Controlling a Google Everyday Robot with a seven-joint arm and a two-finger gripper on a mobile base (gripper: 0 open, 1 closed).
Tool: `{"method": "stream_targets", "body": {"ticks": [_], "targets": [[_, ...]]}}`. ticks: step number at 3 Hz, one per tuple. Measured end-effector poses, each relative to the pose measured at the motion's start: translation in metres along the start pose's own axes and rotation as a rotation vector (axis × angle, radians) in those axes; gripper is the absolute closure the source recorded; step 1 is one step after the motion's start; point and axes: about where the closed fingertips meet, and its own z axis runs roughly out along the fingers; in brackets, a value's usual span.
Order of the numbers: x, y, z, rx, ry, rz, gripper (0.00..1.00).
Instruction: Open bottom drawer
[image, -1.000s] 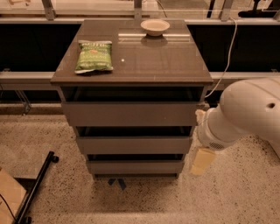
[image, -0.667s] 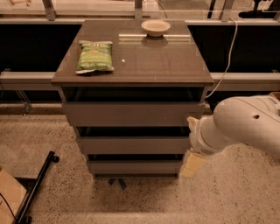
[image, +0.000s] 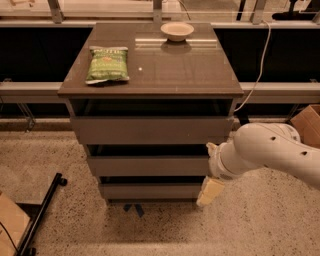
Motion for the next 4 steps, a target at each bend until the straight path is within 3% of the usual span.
{"method": "stream_targets", "body": {"ticks": [1, 2, 4], "targets": [[0.001, 0.002, -0.002, -0.002, 0.021, -0.002, 0.00], [0.013, 0.016, 0.028, -0.033, 0.039, 0.025, 0.00], [0.049, 0.035, 0.117, -0.103, 0.049, 0.110, 0.00]]}}
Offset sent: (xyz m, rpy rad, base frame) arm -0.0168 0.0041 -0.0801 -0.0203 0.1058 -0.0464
